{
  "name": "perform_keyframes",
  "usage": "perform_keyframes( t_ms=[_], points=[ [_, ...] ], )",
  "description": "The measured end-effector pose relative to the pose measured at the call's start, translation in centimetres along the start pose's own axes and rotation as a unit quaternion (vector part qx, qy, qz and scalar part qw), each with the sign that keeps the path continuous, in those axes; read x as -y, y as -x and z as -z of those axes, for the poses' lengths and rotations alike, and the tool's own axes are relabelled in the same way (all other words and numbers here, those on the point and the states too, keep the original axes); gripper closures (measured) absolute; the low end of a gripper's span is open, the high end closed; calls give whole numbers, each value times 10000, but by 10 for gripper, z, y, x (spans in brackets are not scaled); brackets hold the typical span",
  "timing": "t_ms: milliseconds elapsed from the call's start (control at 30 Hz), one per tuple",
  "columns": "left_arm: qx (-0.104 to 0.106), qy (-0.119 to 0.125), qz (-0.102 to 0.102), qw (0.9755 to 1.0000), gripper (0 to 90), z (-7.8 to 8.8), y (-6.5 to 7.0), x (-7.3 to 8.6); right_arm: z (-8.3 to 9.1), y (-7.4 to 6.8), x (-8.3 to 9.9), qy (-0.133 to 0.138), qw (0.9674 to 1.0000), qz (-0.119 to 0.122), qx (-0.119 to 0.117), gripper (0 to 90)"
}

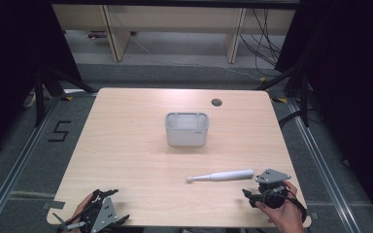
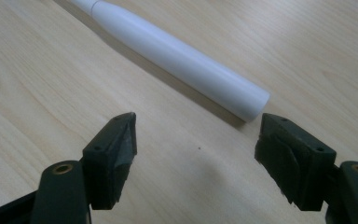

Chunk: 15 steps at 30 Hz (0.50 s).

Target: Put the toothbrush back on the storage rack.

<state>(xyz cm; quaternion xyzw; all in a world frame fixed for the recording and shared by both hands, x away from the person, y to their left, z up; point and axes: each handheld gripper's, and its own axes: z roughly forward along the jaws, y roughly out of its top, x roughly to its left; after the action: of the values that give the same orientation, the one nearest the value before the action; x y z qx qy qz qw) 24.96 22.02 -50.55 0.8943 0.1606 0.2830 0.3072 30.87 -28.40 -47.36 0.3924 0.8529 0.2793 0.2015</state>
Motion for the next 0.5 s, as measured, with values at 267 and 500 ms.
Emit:
perform_keyframes(
  t_ms=[267,500],
  points=[
    [-11,-29,-23,10000,155,0,0,0,-2,0,-16,-169,9991,375,-70,305],
    [-42,-13,-7,10000,156,0,0,1,-11,-3,-35,-232,9973,660,-201,326]
  ],
)
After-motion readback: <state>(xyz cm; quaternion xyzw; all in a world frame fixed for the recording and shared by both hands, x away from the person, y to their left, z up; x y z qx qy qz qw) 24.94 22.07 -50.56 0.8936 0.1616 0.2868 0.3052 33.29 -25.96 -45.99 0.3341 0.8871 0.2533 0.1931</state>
